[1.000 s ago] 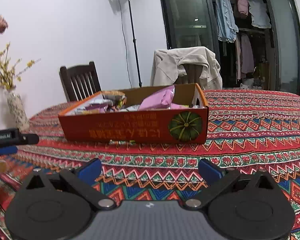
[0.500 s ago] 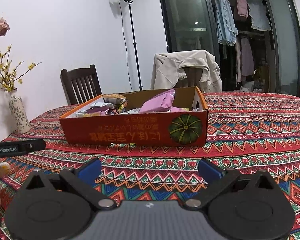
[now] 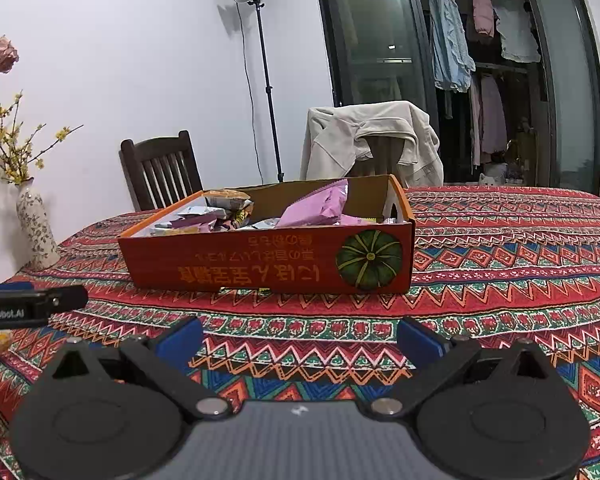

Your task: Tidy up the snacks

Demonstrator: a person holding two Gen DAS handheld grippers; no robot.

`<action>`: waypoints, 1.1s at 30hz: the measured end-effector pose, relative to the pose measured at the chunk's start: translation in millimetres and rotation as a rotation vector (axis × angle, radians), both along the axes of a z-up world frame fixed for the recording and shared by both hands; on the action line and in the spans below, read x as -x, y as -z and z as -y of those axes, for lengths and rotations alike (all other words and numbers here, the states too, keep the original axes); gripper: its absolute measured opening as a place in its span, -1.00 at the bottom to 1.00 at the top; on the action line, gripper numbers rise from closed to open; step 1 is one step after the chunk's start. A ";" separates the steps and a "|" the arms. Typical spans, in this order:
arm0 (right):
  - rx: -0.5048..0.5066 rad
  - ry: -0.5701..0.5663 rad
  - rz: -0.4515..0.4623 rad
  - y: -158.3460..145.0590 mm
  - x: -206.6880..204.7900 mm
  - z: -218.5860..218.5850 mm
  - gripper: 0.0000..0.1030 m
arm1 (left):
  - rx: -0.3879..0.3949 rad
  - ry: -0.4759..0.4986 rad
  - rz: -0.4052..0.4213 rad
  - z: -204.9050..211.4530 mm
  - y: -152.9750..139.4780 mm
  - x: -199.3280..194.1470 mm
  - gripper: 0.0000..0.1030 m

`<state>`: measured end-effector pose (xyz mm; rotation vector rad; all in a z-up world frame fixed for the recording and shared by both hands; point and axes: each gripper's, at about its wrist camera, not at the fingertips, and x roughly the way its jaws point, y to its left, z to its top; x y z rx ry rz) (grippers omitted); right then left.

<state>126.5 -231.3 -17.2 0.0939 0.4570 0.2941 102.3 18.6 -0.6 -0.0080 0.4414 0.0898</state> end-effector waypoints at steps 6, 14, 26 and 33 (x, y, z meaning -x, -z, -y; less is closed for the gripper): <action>0.002 0.000 0.004 0.4 0.5 -0.7 1.00 | 0.000 0.000 0.000 0.5 2.1 -1.2 1.00; 0.006 -0.004 0.007 0.4 1.0 -1.9 1.00 | 0.006 0.005 0.001 -0.4 3.1 -0.7 1.00; 0.007 -0.005 0.008 0.5 0.7 -2.5 1.00 | 0.010 0.010 0.006 -0.1 2.7 0.3 1.00; 0.008 -0.007 0.007 0.3 0.6 -3.2 1.00 | 0.008 0.011 0.008 0.3 2.8 0.2 1.00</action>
